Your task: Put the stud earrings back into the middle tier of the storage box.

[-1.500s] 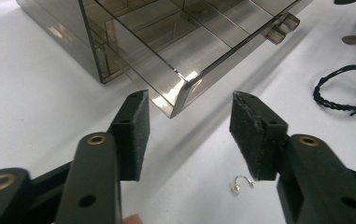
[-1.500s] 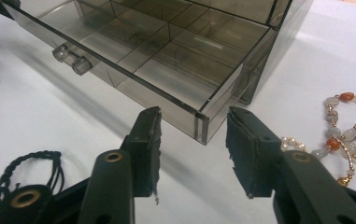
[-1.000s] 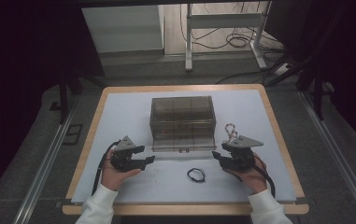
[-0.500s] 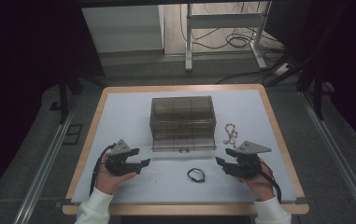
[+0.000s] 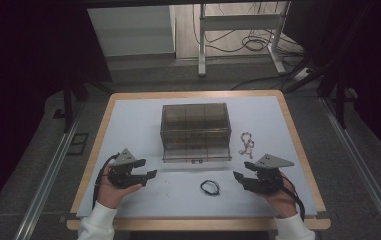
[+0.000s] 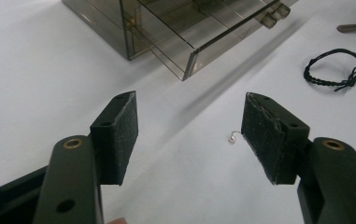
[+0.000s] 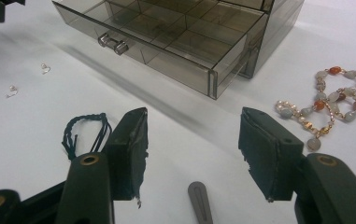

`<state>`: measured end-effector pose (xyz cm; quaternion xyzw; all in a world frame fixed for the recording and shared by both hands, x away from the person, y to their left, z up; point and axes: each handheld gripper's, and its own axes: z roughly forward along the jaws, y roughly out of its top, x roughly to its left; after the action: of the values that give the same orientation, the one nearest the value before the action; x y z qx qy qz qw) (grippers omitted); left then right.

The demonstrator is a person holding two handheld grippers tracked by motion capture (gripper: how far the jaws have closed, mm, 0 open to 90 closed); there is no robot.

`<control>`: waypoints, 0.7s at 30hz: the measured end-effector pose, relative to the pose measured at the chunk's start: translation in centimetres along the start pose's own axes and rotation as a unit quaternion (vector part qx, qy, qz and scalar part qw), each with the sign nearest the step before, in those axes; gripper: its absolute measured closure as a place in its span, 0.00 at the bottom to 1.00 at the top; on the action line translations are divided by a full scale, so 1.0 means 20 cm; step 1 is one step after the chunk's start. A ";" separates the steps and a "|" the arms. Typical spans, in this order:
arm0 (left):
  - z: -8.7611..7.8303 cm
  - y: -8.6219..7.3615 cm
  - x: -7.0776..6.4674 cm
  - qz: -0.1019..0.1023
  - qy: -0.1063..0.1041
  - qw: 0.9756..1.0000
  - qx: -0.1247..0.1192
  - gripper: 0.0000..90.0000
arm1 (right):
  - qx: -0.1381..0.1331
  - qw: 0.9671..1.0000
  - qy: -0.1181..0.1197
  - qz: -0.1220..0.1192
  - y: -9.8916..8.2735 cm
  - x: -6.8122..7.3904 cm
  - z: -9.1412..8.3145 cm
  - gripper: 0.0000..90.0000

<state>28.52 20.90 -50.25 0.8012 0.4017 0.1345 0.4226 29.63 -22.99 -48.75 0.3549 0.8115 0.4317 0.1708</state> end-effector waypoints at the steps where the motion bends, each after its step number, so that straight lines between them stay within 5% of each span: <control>1: -0.01 0.00 0.00 -0.003 0.001 1.000 -0.002 0.41 | 0.000 1.000 0.000 0.001 0.00 0.00 0.00 0.47; 11: -0.04 0.00 0.02 -0.002 -0.001 1.000 0.010 0.46 | 0.005 1.000 -0.002 0.002 -0.01 0.01 0.01 0.46; 21: 0.06 0.03 -0.06 0.031 -0.023 0.997 0.063 0.49 | 0.002 1.000 -0.005 0.006 -0.02 0.00 0.00 0.46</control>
<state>28.78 19.00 -50.32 0.8411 0.3743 0.1032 0.3765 29.50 -23.05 -49.09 0.3624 0.8093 0.4292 0.1718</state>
